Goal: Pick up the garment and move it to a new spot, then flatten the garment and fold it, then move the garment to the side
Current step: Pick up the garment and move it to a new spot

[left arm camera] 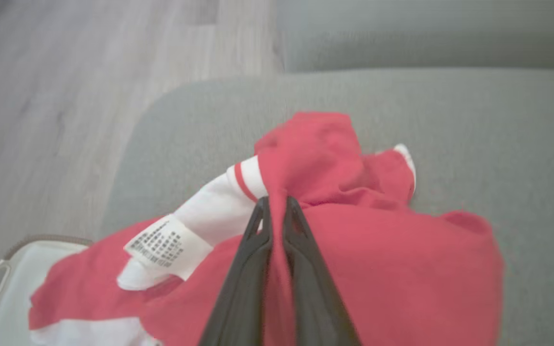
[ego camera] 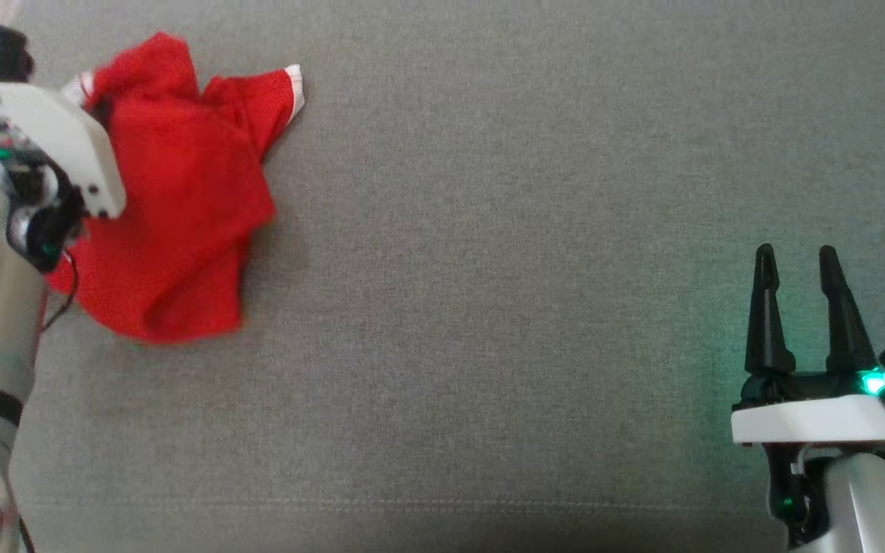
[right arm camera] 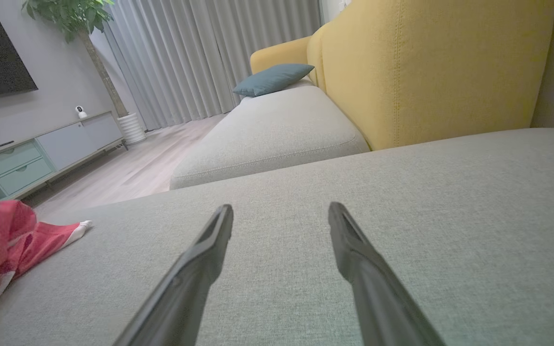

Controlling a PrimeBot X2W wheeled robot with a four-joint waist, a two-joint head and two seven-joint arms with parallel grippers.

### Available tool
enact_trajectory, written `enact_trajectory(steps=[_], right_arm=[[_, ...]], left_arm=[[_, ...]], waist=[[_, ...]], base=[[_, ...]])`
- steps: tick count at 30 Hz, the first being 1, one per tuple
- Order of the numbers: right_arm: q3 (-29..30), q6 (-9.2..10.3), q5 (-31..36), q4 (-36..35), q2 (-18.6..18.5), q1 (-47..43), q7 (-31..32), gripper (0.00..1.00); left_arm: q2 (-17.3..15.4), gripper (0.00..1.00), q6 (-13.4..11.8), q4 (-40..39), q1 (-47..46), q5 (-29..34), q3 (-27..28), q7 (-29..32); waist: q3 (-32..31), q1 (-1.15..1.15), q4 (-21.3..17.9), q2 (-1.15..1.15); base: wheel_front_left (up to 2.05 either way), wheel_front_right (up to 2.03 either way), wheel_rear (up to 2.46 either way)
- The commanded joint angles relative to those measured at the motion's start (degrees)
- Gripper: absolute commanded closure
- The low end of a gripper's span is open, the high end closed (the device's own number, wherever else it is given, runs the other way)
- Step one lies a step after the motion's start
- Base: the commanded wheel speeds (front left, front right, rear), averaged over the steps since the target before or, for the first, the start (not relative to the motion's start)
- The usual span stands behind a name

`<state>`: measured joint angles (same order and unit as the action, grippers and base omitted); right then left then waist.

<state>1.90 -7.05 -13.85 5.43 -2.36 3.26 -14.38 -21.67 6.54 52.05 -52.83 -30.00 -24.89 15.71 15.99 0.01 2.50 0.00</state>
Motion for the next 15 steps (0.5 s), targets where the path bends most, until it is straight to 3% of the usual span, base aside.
enact_trajectory(steps=[1, 9, 15], right_arm=[[-1.75, -0.44, -0.63, -1.23, -0.52, 1.25, -0.62, 0.0], [-2.26, -0.44, -1.83, 0.56, -0.52, -0.44, -0.62, 0.0], [-2.75, -0.44, -2.27, 1.4, -0.52, -1.93, -0.62, 0.0]], left_arm=[[-2.85, 1.0, -0.68, -1.86, -4.79, 0.09, 2.63, -3.92], [0.48, 1.0, -1.57, -4.92, -7.42, -0.77, 4.76, -17.68], [4.61, 1.0, -2.04, -9.05, -7.36, -2.86, 5.85, -22.4]], waist=[[-1.66, -0.01, 0.03, 0.0], [-7.83, -0.01, 0.79, 0.0], [-11.93, -0.01, 1.39, 0.0]], base=[[0.0, 0.0, 0.0], [0.0, 0.0, 0.0], [0.0, 0.0, 0.0]])
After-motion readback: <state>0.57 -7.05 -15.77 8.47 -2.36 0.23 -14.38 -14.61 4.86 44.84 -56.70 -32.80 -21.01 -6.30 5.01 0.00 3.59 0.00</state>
